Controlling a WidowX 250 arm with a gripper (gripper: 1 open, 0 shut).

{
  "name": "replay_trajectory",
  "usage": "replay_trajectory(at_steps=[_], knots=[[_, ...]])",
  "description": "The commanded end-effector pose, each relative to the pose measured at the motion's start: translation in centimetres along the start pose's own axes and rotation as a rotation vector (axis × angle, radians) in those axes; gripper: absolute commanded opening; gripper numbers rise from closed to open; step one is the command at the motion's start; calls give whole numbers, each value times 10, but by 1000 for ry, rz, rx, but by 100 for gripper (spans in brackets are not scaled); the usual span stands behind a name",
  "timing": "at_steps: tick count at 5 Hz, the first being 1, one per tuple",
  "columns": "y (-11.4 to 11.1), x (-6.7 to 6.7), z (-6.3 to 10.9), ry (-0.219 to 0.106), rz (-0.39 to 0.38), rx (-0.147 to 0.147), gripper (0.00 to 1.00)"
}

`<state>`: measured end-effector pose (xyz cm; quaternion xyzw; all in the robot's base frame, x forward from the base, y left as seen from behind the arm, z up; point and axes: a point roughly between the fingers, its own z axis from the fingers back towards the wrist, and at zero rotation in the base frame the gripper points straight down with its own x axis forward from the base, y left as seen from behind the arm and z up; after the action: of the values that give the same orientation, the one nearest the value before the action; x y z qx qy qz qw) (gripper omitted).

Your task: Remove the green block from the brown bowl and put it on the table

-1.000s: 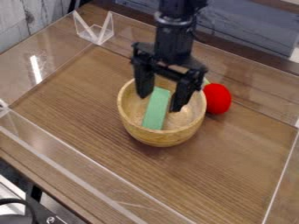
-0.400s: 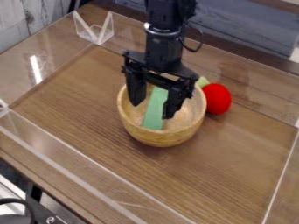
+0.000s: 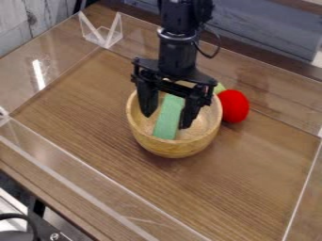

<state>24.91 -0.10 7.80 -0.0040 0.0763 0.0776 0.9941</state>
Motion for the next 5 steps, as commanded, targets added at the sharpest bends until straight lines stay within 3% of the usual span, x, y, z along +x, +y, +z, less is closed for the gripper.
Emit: replay_trajectory(at_steps=[1,2,3,4,5], knots=[[6,5,8,-59,67,-17,0],[14,3,1,-63,131,-28,0],[17,2,4,-78,204,-59,100],[19,3,3,-84,244,-71,100],[26,2,0,-89,164,-62,0]])
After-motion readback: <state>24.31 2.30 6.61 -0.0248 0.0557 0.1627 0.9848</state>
